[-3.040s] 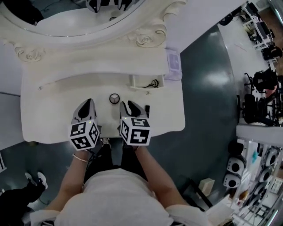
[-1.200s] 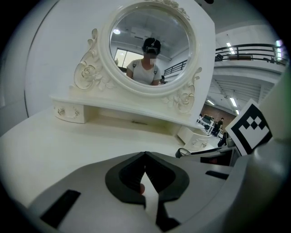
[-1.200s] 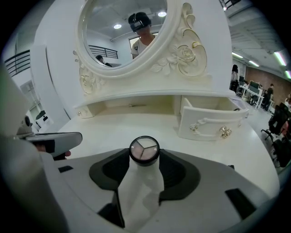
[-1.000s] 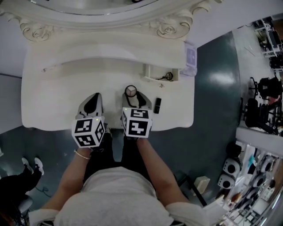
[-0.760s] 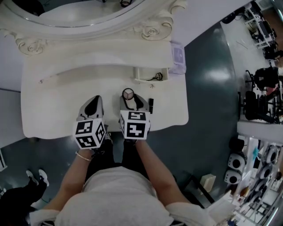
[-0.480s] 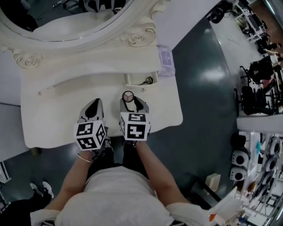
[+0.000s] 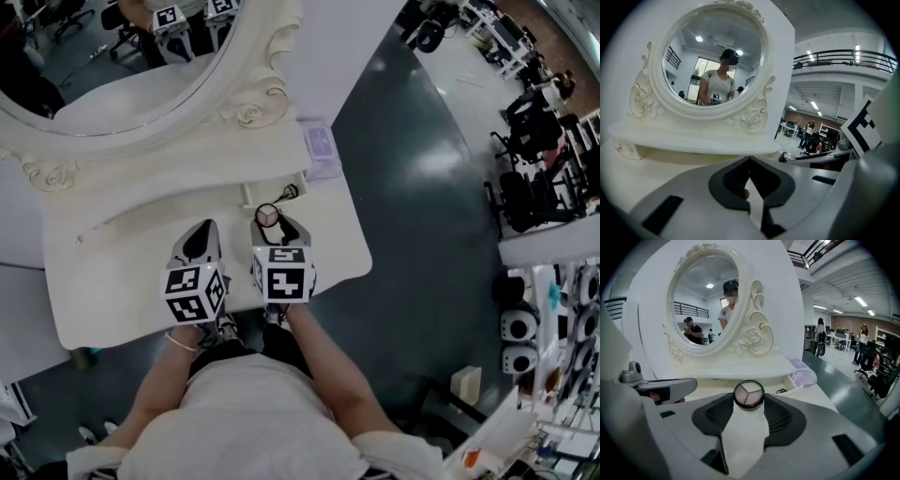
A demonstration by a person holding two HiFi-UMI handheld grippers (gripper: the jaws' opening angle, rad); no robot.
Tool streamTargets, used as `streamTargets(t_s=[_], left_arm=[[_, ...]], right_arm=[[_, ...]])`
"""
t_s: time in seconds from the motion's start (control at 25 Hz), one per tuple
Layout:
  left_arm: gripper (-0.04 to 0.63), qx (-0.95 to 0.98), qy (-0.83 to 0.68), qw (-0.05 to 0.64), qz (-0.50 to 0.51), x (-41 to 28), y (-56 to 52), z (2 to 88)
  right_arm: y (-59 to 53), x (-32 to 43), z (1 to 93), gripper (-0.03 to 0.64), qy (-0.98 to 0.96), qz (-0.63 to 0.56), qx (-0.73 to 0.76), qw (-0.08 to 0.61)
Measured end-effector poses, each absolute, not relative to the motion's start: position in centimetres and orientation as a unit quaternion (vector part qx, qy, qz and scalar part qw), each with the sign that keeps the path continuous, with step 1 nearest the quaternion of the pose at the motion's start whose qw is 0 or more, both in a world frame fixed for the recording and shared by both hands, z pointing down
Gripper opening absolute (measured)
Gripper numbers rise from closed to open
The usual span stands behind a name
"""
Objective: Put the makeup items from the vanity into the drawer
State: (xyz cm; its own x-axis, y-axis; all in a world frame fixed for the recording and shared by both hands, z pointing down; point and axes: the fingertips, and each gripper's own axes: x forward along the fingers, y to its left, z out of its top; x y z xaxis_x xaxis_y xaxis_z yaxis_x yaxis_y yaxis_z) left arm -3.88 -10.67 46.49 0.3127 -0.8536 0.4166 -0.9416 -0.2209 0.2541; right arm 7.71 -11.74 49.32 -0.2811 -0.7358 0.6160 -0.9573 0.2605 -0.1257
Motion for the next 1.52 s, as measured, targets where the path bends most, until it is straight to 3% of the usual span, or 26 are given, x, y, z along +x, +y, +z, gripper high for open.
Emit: streamTargets(t_s=[0.64,1.52], left_arm=[[0.003,0.780,-0.578,0.222,0.095,-3.1,-15.1,45.5],[0.003,0.761,-0.585,0.258,0.110,-3.8,-18.0,48.8]], right_arm=[[-15.8,7.7,49.0,0.212,-0.768,0.251,0.543,0.231],[-18.3,7.2,52.5,0.212,-0.762,0.284,0.513,0.277]])
